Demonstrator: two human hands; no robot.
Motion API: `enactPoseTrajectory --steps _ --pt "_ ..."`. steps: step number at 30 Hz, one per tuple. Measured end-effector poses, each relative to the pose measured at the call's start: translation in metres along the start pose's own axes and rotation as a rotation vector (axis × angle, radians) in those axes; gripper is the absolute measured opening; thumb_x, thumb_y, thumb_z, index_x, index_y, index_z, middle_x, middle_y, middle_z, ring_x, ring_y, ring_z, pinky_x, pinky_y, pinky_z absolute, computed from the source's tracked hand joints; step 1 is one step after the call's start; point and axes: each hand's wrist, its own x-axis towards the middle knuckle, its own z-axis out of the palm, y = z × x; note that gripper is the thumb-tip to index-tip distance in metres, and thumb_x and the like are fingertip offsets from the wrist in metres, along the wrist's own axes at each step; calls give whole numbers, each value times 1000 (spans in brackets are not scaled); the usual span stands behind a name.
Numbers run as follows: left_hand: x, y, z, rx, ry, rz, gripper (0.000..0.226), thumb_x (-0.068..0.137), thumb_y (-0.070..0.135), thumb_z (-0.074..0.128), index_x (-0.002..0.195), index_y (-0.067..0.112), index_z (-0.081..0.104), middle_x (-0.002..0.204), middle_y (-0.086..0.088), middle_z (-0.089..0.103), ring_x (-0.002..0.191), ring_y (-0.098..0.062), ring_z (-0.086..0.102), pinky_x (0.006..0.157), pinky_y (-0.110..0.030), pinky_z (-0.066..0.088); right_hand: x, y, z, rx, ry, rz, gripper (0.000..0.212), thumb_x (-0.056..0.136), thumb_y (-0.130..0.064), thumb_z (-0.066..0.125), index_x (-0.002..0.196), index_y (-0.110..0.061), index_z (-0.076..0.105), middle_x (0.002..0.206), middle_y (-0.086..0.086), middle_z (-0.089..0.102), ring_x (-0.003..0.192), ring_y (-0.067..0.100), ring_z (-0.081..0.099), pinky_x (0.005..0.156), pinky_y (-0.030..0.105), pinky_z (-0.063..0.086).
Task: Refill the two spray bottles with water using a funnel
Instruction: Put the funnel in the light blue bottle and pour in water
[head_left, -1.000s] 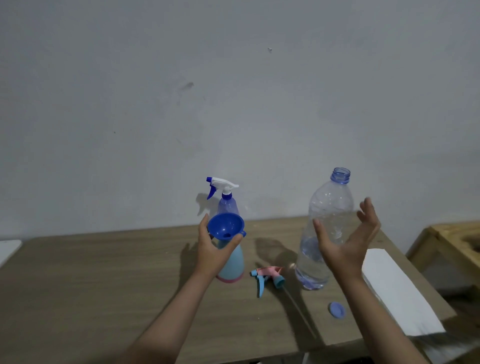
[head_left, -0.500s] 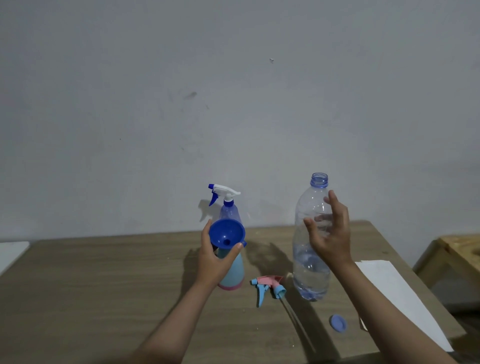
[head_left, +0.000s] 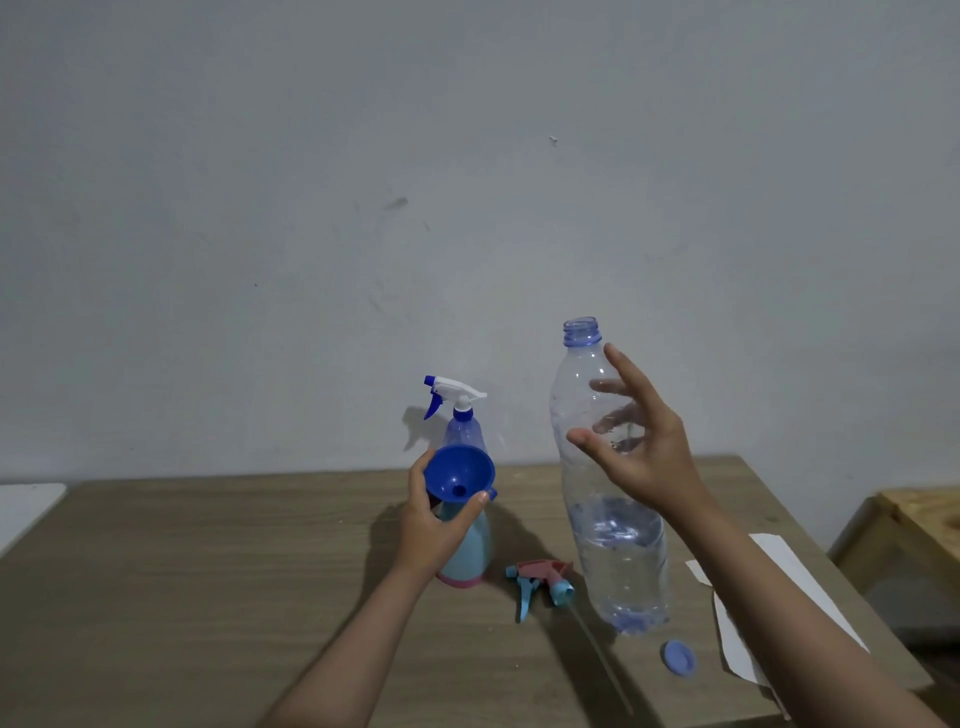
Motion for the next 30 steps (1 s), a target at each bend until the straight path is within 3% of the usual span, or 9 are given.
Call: enactPoseTrajectory --steps 3,6,10,13,17,20,23,30 --pt "1 -2 0 -31 6 9 66 74 18 80 116 47 38 115 23 50 104 0 55 74 -4 46 -2 -6 -2 16 22 10 83 68 -50 74 140 -46 33 119 -2 57 93 13 64 67 18 53" --pt "1 -1 -1 -39 -8 -3 66 75 20 79 118 47 36 113 25 49 103 3 54 74 -7 47 -5 -10 -4 51 70 -20 80 70 -44 73 140 -41 34 118 5 55 100 14 63 72 17 53" --pt "2 -3 -1 -39 -27 -13 69 76 20 79 120 47 33 112 28 47 102 6 51 77 -10 43 -2 -21 -2 17 71 -90 80 73 -40 72 141 -45 31 122 5 53 84 17 64 54 35 56" --pt "4 -6 -2 -36 -35 -22 67 76 24 78 118 50 33 114 28 48 105 4 51 81 -12 42 3 -26 1 -21 40 -139 79 75 -43 71 143 -43 31 122 1 52 78 16 63 49 29 53" --pt "4 -8 -3 -21 -55 -34 74 77 31 77 130 40 27 120 17 47 111 -5 49 81 -15 40 5 -29 4 -99 -73 -130 77 76 -49 69 143 -43 32 115 -1 53 74 13 62 60 13 47" --pt "5 -7 -3 0 -76 -38 79 78 31 75 138 32 23 117 19 42 111 -7 45 87 -24 38 2 -33 8 -207 -207 -104 74 76 -56 65 141 -49 30 113 -5 52 72 7 60 69 21 52" --pt "7 -7 -4 5 -109 -47 82 79 33 74 140 30 19 120 16 39 112 -8 42 92 -29 38 -4 -35 11 -312 -355 -54 72 76 -61 61 137 -61 23 112 -6 51 72 6 60 69 30 55" --pt "9 -9 -8 16 -148 -62 81 83 29 71 141 25 15 128 7 40 116 -13 45 89 -25 37 -14 -25 20 -446 -614 13 71 81 -56 62 137 -63 18 108 1 54 70 5 55 77 32 51"
